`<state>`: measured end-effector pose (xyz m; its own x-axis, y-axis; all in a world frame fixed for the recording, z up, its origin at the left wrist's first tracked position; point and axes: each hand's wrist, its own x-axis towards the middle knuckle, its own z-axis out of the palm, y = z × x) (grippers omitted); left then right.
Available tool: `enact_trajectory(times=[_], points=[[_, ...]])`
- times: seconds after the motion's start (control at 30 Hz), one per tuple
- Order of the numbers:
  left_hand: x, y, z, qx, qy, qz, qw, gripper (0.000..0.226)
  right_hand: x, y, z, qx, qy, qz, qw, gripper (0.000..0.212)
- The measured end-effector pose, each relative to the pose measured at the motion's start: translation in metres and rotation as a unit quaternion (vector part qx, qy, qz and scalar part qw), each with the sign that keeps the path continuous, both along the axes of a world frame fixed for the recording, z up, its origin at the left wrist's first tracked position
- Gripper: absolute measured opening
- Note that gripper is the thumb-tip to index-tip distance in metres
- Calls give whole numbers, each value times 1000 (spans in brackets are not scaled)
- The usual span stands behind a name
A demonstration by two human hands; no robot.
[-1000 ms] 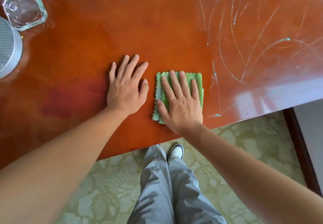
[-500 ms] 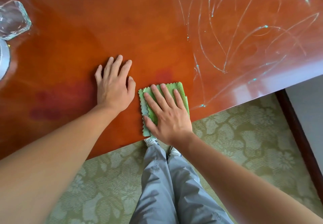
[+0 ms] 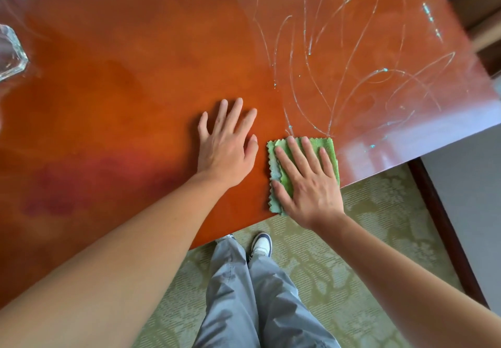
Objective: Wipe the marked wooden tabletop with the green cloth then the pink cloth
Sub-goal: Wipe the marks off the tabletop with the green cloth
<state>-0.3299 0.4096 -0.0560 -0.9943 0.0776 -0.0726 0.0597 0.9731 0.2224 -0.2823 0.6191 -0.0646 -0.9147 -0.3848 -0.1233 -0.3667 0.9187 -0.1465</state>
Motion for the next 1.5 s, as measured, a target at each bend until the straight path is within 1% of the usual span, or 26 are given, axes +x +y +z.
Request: enact_trajectory(times=[0.07,0.13,0.27,0.4,0.6,0.87,1.2,1.33,1.5], points=[[4,0,-7,-27,2,-7,1000,60,0,0,0,-3,-2,1,1000,67],[5,-1,-11,-36,11,-6,999,59,-1,-3,0,-14,4,-11,1000,67],[4,-2,-10,-25,16,-7,1000,59,-12,-15,-2,-33,12,-33,999,67],[5,-1,-9,-3,17,-11,1000,58,-49,-32,-3,-26,15,-42,999,68],[4,0,-7,1,25,-11,1000,57,-92,-45,-4,-13,18,-26,999,68],[4,-2,-9,1,14,-17,1000,57,-75,-37,-2,-7,19,13,1000,65],[5,-2,-9,16,19,-25,999,57,-71,-35,-1,-16,28,14,999,66],[7,-1,-10,14,17,-23,999,55,-83,-35,-1,-9,30,35,999,67],[5,-2,-9,24,17,-17,999,53,-122,-37,-3,15,22,110,994,69]])
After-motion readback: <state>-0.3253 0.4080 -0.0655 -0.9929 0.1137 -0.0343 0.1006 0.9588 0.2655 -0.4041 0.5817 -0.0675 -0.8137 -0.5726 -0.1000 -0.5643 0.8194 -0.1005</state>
